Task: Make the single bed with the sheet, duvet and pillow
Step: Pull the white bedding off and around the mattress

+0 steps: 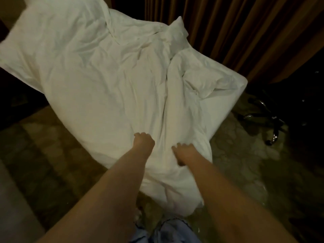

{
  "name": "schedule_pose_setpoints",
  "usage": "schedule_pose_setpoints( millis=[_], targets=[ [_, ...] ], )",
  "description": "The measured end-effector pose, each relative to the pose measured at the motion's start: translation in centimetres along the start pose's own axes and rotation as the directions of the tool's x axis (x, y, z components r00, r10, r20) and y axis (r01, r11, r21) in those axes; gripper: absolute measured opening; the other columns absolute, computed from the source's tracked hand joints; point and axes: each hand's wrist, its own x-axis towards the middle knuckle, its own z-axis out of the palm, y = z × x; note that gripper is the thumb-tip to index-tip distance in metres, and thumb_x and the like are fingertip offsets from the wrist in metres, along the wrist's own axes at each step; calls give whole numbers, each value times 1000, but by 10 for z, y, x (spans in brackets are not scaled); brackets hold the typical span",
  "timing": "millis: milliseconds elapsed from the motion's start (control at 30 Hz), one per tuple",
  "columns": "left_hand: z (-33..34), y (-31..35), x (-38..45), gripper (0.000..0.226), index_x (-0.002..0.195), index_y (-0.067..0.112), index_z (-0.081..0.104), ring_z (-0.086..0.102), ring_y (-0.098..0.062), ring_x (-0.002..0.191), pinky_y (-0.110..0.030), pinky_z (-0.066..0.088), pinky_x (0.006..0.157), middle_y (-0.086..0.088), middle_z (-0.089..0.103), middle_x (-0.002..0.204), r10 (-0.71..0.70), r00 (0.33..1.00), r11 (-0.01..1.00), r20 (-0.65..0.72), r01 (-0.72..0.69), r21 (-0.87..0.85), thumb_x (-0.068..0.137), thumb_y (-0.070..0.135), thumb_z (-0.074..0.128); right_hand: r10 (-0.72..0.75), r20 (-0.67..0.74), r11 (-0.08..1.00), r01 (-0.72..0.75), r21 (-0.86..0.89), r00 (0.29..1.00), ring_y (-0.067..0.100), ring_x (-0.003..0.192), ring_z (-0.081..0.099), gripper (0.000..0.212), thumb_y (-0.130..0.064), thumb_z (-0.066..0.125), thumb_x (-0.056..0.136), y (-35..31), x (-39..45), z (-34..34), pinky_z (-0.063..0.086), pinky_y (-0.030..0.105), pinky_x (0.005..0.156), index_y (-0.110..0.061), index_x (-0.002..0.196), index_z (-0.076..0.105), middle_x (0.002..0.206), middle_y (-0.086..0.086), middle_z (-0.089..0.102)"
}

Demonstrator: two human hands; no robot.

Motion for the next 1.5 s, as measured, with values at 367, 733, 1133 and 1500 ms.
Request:
schedule_pose_setpoints(
  millis=[367, 733, 1133, 1500],
  targets=[
    [-97, 27, 64, 37, 129, 5, 47, 46, -25, 120, -39, 37, 104, -10, 47, 128, 39, 979, 998, -202, -29, 52, 92, 6, 48, 120, -307, 992, -125, 2, 944, 27, 125, 38, 56, -11, 55, 88, 118, 8, -36, 35, 37, 97, -12, 140, 32, 139, 11, 35],
    [-201, 169, 199, 35, 123, 7, 49, 50, -23, 112, -32, 39, 93, -9, 50, 120, -77, 976, 981, -202, 39, -188, 89, 9, 55, 68, -311, 990, -103, -96, 948, 28, 127, 37, 57, -16, 61, 87, 320, 44, 5, 33, 40, 103, -13, 138, 36, 140, 11, 37],
    [-258, 209, 304, 42, 127, 5, 46, 49, -25, 114, -36, 39, 99, -11, 49, 122, -240, 968, 935, -79, 208, -288, 89, 15, 59, -116, -341, 984, 60, -170, 933, 29, 131, 33, 59, -14, 59, 87, 425, 128, -10, 31, 41, 105, -13, 140, 34, 143, 12, 34],
    [-294, 170, 495, 45, 128, 4, 44, 49, -25, 114, -36, 40, 96, -10, 48, 123, -464, 884, 713, 46, 404, -573, 88, 14, 61, -367, -311, 908, 265, -325, 876, 29, 129, 35, 57, -13, 58, 88, 509, 314, -86, 33, 40, 101, -12, 139, 32, 143, 11, 33]
  ],
)
